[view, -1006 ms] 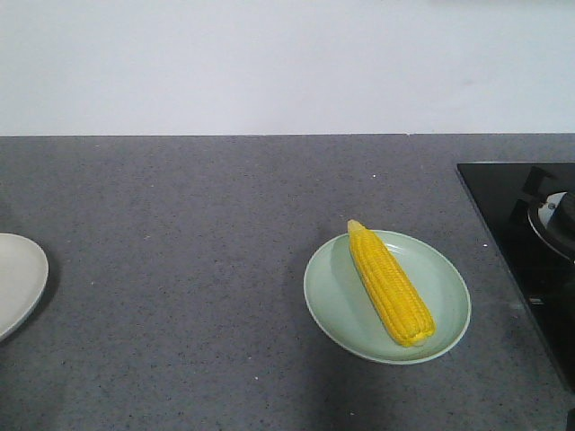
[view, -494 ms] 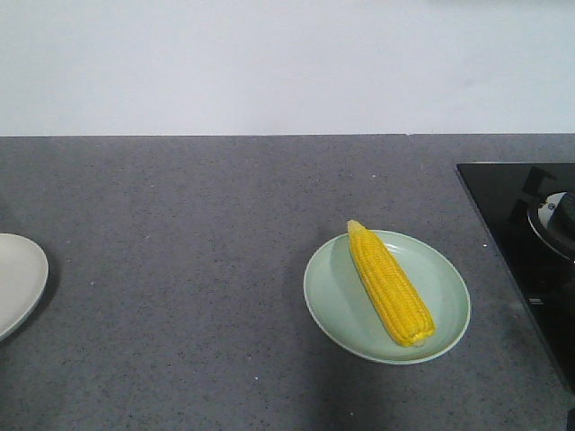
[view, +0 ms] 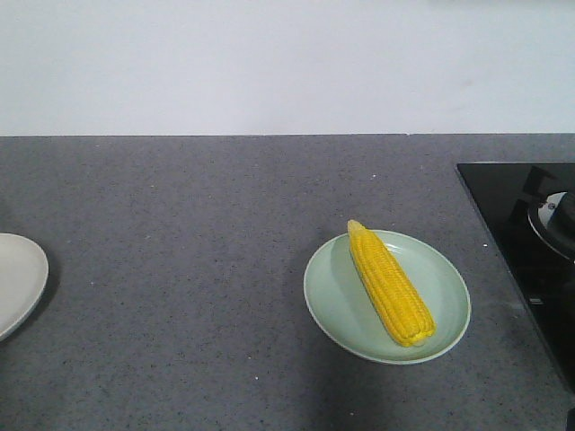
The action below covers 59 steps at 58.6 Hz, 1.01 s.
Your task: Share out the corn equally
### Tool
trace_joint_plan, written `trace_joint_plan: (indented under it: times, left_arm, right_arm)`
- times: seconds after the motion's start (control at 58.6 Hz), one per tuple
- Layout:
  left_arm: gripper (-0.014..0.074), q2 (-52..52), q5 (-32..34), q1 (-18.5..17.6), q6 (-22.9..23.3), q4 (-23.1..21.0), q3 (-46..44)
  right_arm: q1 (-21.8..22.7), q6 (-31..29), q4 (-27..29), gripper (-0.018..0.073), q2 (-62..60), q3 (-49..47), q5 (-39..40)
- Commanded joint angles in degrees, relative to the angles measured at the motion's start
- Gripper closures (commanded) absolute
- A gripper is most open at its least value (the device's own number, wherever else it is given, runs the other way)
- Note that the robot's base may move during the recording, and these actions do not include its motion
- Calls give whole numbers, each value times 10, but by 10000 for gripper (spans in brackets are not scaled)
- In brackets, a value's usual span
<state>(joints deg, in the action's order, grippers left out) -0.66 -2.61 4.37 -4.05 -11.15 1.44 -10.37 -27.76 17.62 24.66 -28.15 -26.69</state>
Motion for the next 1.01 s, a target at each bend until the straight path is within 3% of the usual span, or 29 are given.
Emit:
trace_joint_plan:
  times: [0.0, 0.989]
  left_arm:
    - [604, -9, 40, -4, 6, 1, 6]
    - [603, -9, 40, -4, 6, 1, 6]
  right_arm:
    - [4, -2, 7, 565, 4, -14, 43]
    - [4, -2, 7, 565, 4, -14, 43]
